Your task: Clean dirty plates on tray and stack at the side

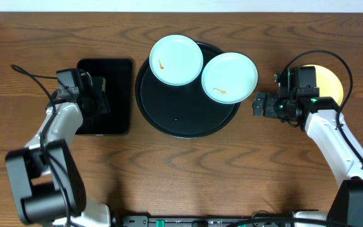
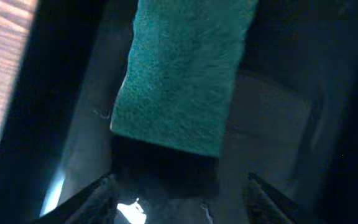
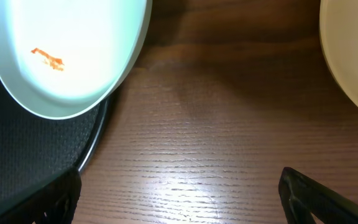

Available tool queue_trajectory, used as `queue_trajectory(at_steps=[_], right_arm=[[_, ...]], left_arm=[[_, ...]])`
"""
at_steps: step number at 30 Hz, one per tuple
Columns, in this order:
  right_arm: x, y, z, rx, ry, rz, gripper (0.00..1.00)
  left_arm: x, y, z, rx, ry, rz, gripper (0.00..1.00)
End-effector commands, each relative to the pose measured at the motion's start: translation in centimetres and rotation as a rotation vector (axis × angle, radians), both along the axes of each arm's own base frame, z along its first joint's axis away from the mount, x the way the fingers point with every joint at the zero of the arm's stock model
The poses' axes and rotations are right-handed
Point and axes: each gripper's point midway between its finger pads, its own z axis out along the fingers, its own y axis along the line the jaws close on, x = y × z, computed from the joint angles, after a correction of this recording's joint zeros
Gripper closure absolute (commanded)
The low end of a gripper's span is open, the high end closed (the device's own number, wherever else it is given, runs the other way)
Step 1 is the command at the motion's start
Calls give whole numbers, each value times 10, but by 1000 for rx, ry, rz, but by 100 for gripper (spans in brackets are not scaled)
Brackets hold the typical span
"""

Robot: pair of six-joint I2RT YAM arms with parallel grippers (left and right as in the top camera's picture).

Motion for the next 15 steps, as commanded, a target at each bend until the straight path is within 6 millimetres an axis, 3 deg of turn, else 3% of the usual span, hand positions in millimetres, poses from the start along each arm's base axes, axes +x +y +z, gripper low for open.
queue_trajectory(at_steps=[1,5,7,8,15], right_arm=[[1,1,0,-4,-2,9,1],[1,1,0,-1,-1,3,1],[1,1,0,-1,-1,2,1],[1,1,0,-1,-1,2,1],[1,1,0,-2,-1,3,1]], left_arm=[[3,-6,27,-17,-63,-18,41],[8,-5,45,-1,-123,-17,39],[18,-2,51,11,-165,-17,22],[21,-1,52,15,-181,-18,20],[49,5,57,96,-283,-99,17]])
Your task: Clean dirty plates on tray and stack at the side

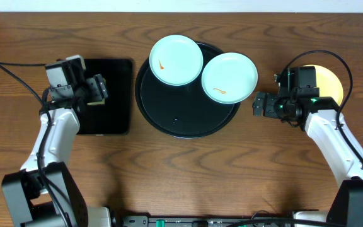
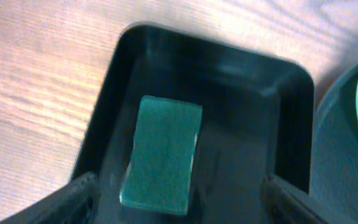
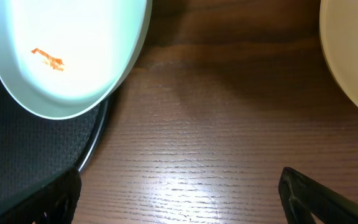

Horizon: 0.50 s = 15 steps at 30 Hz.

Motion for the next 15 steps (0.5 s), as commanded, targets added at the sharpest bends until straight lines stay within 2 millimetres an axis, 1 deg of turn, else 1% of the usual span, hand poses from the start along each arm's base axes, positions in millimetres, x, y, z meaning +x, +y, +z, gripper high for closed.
queue_trajectory(at_steps=[1,5,15], right_arm=[[0,1,0,-2,0,3,1],[0,1,0,-2,0,3,1],[0,1,0,-2,0,3,1]], left_arm=[[10,0,-7,41,-9,-52,17],[17,2,-16,43,-14,-51,19],[26,8,-62,45,41,-38,20]])
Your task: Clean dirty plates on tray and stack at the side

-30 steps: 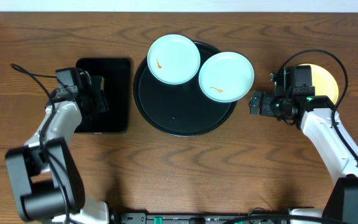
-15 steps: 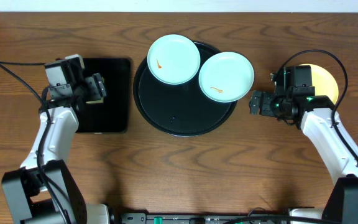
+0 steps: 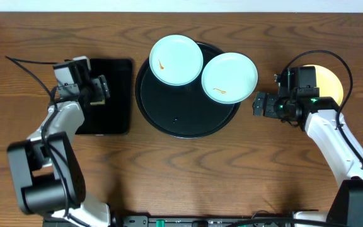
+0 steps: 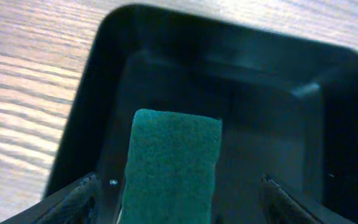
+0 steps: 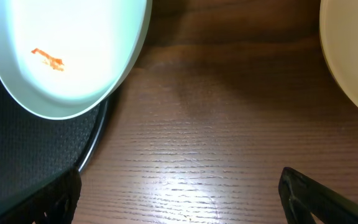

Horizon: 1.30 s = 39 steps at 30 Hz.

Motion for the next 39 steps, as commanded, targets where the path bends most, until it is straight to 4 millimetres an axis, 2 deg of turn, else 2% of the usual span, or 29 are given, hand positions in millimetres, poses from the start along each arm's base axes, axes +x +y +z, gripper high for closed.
queue_trajectory(at_steps=[1,4,8,13,20,25,28,30,35,39], right_arm=[[0,1,0,-1,0,3,1],[0,1,0,-1,0,3,1],[0,1,0,-2,0,3,1],[0,1,0,-1,0,3,1],[0,1,0,-2,0,3,1],[0,1,0,-2,0,3,1],[0,1,0,-1,0,2,1],[0,1,0,-2,0,3,1],[0,1,0,-2,-1,3,1],[0,1,0,-2,-1,3,1]], left_arm=[[4,2,-15,12,20,-6,20],[8,3,-24,13,17,-6,20],[12,3,-24,17,0,-6,20],[11,3,-25,15,7,-7,30],[4,0,-31,1,42,-11,35],[3,0,-32,0,47,-12,47],[2,0,-32,-1,49,-12,49],[2,0,-33,-2,53,-12,54],[-7,-2,-37,-12,94,-12,61],[-21,-10,-37,-45,149,-27,62]])
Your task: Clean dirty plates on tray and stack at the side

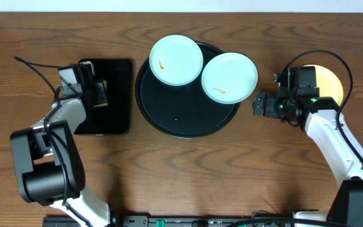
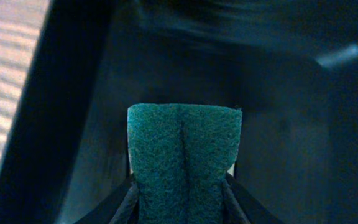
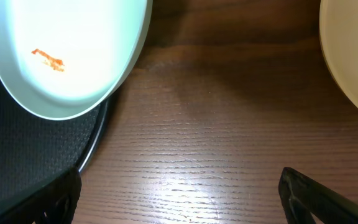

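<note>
Two pale blue plates, one (image 1: 176,60) at the back and one (image 1: 229,77) to its right, rest on the round black tray (image 1: 178,116); each has an orange smear (image 3: 47,58). A green sponge (image 2: 182,155) is inside the black rectangular tray (image 1: 115,107) at the left. My left gripper (image 2: 180,190) is shut on the sponge, which is creased down its middle. My right gripper (image 3: 179,186) hovers open over bare wood just right of the round tray, with nothing between its fingers.
A cream-yellow plate (image 1: 331,81) lies on the table at the far right, partly hidden by my right arm; its rim (image 3: 353,62) shows in the right wrist view. The left arm's cable (image 1: 33,66) trails over the table at the left.
My left gripper was open with the sponge lying between its spread fingers. It is now closer to the tray floor and shut on the sponge. The right arm and both plates have not moved.
My left gripper was first low in the rectangular tray, open, with the sponge just ahead. Then it was higher and further left, the whole tray in view. Then it was nearer again, open round the sponge, and now it pinches the sponge. The right arm stayed put.
</note>
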Available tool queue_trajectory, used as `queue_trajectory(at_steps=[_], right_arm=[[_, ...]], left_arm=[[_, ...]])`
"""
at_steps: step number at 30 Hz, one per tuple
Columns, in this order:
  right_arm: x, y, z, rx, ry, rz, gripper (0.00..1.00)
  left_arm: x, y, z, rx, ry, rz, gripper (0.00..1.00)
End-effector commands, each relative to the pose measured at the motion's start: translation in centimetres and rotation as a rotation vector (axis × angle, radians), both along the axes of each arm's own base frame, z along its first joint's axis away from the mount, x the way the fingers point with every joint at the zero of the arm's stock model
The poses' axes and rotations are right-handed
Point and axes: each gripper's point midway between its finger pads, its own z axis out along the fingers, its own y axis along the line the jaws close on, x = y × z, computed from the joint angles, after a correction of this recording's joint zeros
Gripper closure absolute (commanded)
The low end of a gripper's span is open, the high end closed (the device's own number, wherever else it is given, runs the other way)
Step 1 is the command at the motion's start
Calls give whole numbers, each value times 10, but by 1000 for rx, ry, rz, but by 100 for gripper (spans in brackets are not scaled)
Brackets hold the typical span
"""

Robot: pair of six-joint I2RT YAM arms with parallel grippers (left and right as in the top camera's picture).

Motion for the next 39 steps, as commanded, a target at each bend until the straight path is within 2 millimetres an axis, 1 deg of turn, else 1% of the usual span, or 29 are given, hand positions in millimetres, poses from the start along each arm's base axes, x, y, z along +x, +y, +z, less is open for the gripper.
queue_trajectory(at_steps=[1,3,6,8,9,15,18,22,25,29,30,32,34,37,38,39], right_arm=[[0,1,-1,-1,1,3,1],[0,1,-1,-1,1,3,1],[0,1,-1,-1,1,3,1],[0,1,-1,-1,2,3,1],[0,1,-1,-1,2,3,1],[0,1,-1,-2,1,3,1],[0,1,-1,-1,1,3,1],[0,1,-1,-1,1,3,1],[0,1,-1,-1,1,3,1],[0,1,-1,-1,2,3,1],[0,1,-1,-1,1,3,1],[0,1,-1,-1,2,3,1],[0,1,-1,-1,2,3,1],[0,1,-1,-1,2,3,1],[0,1,-1,-1,2,3,1],[0,1,0,-1,1,3,1]], left_arm=[[-14,-11,-2,-44,48,-26,62],[-19,-21,2,-89,60,-52,61],[-25,-30,4,-132,77,-73,50],[-27,-30,2,-136,87,-73,38],[-28,-30,2,-133,90,-72,35],[-28,-28,1,-124,92,-67,34],[-31,-31,-3,-127,107,-71,36],[-33,-31,-5,-127,112,-70,47],[-33,-31,-5,-129,115,-70,49],[-39,-31,-9,-125,140,-64,47],[-40,-28,-10,-111,146,-56,43],[-42,-24,-12,-92,154,-43,39],[-42,-25,-12,-92,155,-44,39],[-41,-24,-11,-92,151,-44,59],[-40,-24,-11,-91,147,-44,63],[-39,-24,-10,-90,142,-44,65]])
